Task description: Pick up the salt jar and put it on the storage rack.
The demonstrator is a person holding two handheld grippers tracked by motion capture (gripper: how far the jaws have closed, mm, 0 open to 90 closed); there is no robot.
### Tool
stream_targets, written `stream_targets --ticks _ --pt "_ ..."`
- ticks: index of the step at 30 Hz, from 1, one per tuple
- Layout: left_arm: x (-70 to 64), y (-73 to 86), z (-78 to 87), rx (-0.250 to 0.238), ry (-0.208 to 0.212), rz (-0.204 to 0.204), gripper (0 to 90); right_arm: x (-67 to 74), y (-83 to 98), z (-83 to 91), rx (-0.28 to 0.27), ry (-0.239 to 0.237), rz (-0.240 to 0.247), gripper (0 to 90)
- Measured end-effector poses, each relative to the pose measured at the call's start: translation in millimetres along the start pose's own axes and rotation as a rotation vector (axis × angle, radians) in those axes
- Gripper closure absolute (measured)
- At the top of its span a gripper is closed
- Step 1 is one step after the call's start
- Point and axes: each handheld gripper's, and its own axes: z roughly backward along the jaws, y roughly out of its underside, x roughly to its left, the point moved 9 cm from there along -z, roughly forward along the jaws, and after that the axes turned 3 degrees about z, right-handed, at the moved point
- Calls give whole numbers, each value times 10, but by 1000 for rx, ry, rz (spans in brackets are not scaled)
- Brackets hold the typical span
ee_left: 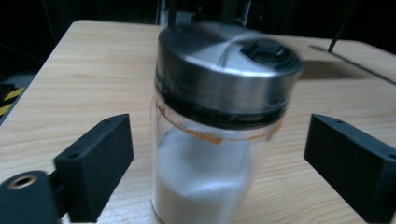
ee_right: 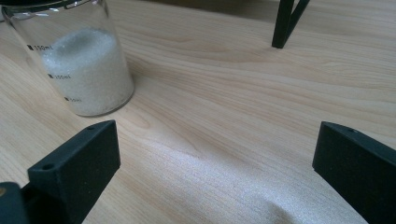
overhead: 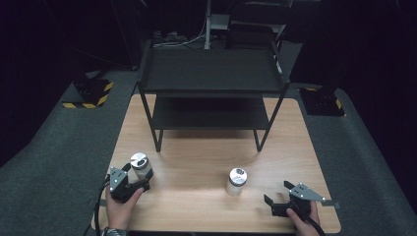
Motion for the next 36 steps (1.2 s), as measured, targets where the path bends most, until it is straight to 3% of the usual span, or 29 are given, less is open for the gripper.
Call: stream_targets --ticks 5,8,21,36 --pt "7 -21 -65 -3 -14 5 180 -1 2 3 -2 -2 1 6" --pt "-4 -31 -85 4 -15 -3 278 -1 3 4 -3 -1 -1 7" --pt "-53 -17 -70 -6 -34 -44 299 0 5 6 -5 -3 2 6" --pt "-103 -28 -62 -4 11 -34 308 -5 10 11 -10 -6 -1 6"
